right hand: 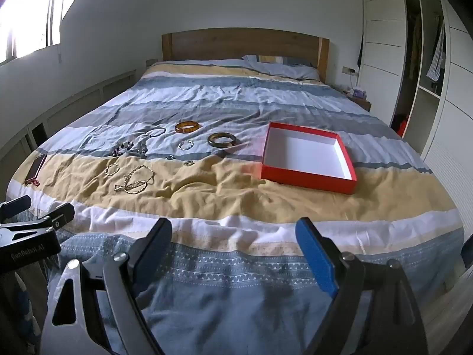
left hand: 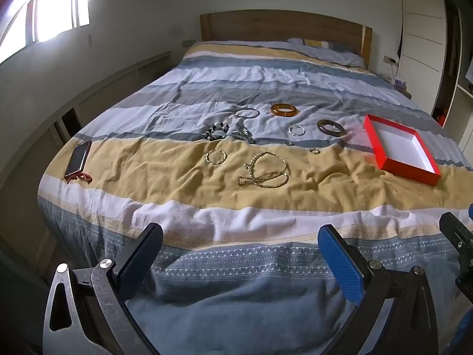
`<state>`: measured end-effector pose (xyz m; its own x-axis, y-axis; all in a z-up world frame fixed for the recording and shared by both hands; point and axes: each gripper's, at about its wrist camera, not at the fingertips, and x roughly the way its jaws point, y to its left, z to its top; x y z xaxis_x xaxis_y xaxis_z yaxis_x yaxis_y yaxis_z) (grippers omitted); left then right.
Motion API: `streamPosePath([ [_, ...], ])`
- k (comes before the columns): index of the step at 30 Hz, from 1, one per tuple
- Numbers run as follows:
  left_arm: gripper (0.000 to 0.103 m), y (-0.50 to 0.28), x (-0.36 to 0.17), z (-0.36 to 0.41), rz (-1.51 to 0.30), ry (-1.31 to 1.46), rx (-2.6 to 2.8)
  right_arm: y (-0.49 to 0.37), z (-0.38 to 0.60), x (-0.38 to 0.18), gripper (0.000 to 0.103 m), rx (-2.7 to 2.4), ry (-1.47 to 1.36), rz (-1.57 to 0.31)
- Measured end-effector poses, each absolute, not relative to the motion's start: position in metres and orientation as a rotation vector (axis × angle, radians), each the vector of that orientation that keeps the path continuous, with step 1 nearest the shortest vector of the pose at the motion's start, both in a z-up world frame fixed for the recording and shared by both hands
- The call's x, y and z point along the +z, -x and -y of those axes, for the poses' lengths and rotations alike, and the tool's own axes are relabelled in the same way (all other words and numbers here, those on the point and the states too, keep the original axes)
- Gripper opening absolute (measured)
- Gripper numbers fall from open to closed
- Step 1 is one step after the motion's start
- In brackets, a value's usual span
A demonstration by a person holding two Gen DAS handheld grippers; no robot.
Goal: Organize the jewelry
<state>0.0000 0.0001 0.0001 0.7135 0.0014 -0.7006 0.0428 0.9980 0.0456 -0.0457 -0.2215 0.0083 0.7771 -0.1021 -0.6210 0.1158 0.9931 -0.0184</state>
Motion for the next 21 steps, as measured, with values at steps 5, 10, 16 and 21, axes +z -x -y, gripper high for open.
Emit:
streamPosePath([
  [5,0.102,0.0001,-0.0001,0.0007,-0.776,-0.065,-0.021,0.0462,0.2217,0.0085,0.085,-0.118,-0.022,-0.663],
  [10,0.102,0.0004,0.0001,0.0005,-0.774,-0.06,-0.023,0.0463,0.2218,0.0084,0.085,-0.116,-0.022,-0.661],
  [16,0.102,0.0003,0.0001,0.0003,-0.775,-0.058,-0.021,0.0462,0.221,0.0087,0.085,-0.118,-0.023,-0.66],
  [21,0.102,0.0041,0.0012,0.0024,-0.77,-0.058,-0.019,0.0459,0.2205,0.0083,0.085,-0.117,-0.021,-0.661],
])
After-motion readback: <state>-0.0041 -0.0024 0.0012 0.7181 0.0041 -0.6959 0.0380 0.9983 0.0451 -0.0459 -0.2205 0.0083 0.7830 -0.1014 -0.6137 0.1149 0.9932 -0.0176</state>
